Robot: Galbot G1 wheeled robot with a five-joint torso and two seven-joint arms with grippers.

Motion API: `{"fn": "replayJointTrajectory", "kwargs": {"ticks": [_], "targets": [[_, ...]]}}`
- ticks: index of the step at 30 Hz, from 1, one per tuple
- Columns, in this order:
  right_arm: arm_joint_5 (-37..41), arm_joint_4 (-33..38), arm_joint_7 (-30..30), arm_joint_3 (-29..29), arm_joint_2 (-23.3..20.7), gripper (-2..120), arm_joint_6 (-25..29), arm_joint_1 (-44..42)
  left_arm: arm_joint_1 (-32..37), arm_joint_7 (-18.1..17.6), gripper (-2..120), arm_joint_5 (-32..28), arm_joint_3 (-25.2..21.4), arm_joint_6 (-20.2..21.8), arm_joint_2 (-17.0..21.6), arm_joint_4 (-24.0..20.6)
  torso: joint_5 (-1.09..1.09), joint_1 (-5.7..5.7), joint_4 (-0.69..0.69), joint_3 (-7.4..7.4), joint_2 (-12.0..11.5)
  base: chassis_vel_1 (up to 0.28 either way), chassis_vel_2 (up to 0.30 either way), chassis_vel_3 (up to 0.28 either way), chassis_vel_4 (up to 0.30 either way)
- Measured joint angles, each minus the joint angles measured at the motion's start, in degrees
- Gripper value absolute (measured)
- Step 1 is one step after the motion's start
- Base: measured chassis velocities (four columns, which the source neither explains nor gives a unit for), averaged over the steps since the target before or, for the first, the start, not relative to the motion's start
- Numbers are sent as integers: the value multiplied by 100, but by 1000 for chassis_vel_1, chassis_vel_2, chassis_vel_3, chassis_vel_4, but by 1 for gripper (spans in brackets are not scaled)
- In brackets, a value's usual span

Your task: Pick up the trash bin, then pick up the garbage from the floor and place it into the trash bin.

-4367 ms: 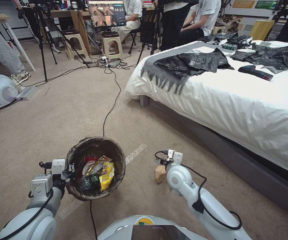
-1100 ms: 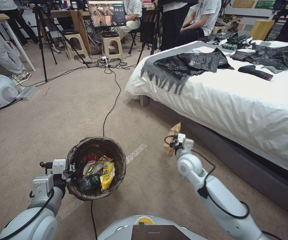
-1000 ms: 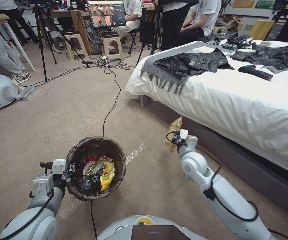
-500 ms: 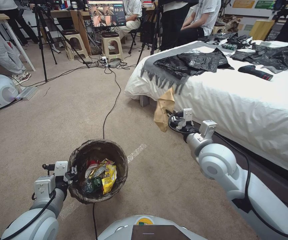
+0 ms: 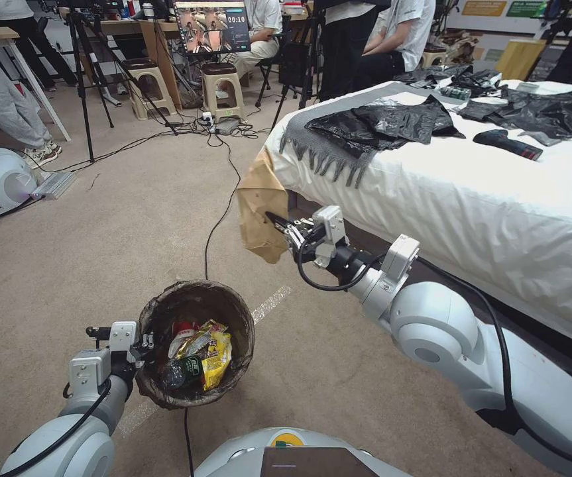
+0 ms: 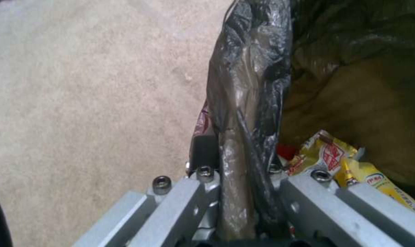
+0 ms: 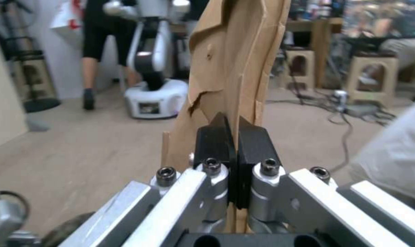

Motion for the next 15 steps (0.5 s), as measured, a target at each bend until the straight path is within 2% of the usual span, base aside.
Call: {"fn": "replayJointTrajectory", "kwargs": {"ticks": [7,9,11,12,15], "targets": [[128,12,-837,-293,-192,0,-100,597,-34,-57,2,-125,6,48,10,0,1,0,-2,0,0,0,0,0,0],[202,-30,-1055,-641,-165,0,-118,881,-63,-62,2,-143,16,55,-7,0,0,0,-2,0,0,0,0,0,0],[230,-45,-1064,-747,-136,0,-122,948,-70,-63,2,-146,18,56,-9,0,0,0,-2,0,0,0,0,0,0],[278,-80,-1067,-1017,-57,0,-141,1102,-86,-64,2,-152,18,56,-7,0,1,0,-1,0,0,0,0,0,0],[287,-99,-1062,-1117,-26,0,-152,1161,-90,-66,2,-158,15,56,-5,0,0,0,0,0,0,0,0,0,0]]}}
